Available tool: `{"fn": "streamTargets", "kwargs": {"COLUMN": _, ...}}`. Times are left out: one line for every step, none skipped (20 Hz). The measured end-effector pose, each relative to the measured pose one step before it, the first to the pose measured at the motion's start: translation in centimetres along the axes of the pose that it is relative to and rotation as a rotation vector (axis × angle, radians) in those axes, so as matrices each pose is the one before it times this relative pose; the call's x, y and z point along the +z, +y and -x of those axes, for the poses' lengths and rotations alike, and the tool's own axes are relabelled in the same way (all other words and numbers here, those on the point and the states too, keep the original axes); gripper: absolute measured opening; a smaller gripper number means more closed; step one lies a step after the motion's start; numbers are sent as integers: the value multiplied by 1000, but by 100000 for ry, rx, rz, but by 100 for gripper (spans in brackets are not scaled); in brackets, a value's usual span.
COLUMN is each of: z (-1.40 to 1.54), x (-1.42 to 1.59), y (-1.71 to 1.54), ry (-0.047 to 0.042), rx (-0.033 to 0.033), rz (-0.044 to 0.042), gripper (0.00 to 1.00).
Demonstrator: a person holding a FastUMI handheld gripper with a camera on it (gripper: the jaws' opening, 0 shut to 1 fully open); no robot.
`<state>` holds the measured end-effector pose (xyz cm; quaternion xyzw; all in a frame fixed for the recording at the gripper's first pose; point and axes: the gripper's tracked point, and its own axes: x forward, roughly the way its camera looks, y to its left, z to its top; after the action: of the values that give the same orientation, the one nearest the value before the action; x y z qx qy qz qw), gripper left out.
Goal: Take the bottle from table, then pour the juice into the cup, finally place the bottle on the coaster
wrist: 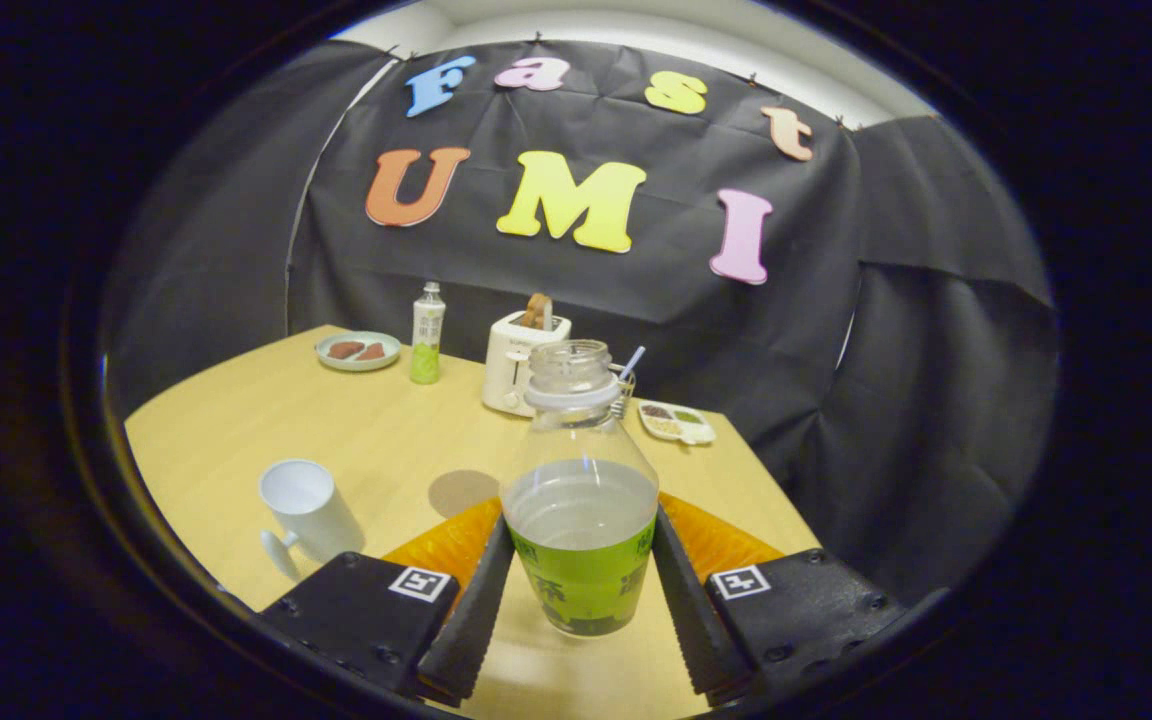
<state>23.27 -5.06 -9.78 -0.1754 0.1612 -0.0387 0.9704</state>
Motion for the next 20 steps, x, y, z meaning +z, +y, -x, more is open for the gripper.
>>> {"fn": "streamTargets", "kwargs": {"z": -40, "x": 683, "y": -691, "ry": -1871, "rx": -5270, "rz": 7789, "gripper": 80}}
{"fn": "streamTargets", "kwargs": {"z": -98, "x": 569, "y": -440, "ry": -1944, "rx": -4647, "rz": 7279, "gripper": 80}}
{"fn": "streamTargets", "kwargs": {"z": -148, "x": 446, "y": -492, "ry": -2136, "rx": -5372, "rz": 8901, "gripper": 80}}
{"fn": "streamTargets", "kwargs": {"z": -6, "x": 635, "y": -411, "ry": -2644, "rx": -5848, "rz": 9835, "gripper": 79}}
{"fn": "streamTargets", "kwargs": {"z": 81, "x": 486, "y": -361, "ry": -2385, "rx": -4410, "rz": 7304, "gripper": 79}}
{"fn": "streamTargets", "kwargs": {"z": 113, "x": 650, "y": -109, "ry": -2819, "rx": -4186, "rz": 7610, "gripper": 79}}
{"fn": "streamTargets", "kwargs": {"z": 119, "x": 640, "y": 49, "ry": -2421, "rx": -3150, "rz": 6722, "gripper": 79}}
{"fn": "streamTargets", "kwargs": {"z": 126, "x": 532, "y": -61, "ry": -1390, "rx": -2894, "rz": 5998, "gripper": 79}}
{"fn": "streamTargets", "kwargs": {"z": 11, "x": 320, "y": -46, "ry": -699, "rx": -1292, "rz": 3943, "gripper": 79}}
{"fn": "streamTargets", "kwargs": {"z": -69, "x": 241, "y": 68, "ry": -29, "rx": -652, "rz": 2017, "gripper": 80}}
{"fn": "streamTargets", "kwargs": {"z": -85, "x": 223, "y": 38, "ry": 12, "rx": -304, "rz": 1720, "gripper": 80}}
{"fn": "streamTargets", "kwargs": {"z": -49, "x": 125, "y": -11, "ry": 118, "rx": -599, "rz": 1977, "gripper": 79}}
{"fn": "streamTargets", "kwargs": {"z": 261, "x": 90, "y": -265, "ry": -142, "rx": -556, "rz": 2542, "gripper": 80}}
{"fn": "streamTargets", "kwargs": {"z": 133, "x": 499, "y": -359, "ry": -958, "rx": -1753, "rz": 1902, "gripper": 80}}
{"fn": "streamTargets", "kwargs": {"z": -108, "x": 344, "y": -150, "ry": -925, "rx": -1050, "rz": 2395, "gripper": 80}}
{"fn": "streamTargets", "kwargs": {"z": 142, "x": 258, "y": -102, "ry": -288, "rx": -802, "rz": 3724, "gripper": 79}}
{"fn": "streamTargets", "kwargs": {"z": -85, "x": 196, "y": -411, "ry": -127, "rx": -1225, "rz": 3845, "gripper": 79}}
{"fn": "streamTargets", "kwargs": {"z": 29, "x": 327, "y": -160, "ry": -1596, "rx": -1352, "rz": 3424, "gripper": 79}}
{"fn": "streamTargets", "kwargs": {"z": 0, "x": 269, "y": -186, "ry": -1151, "rx": -1244, "rz": 2965, "gripper": 79}}
{"fn": "streamTargets", "kwargs": {"z": 187, "x": 488, "y": -158, "ry": -1379, "rx": -1079, "rz": 4183, "gripper": 79}}
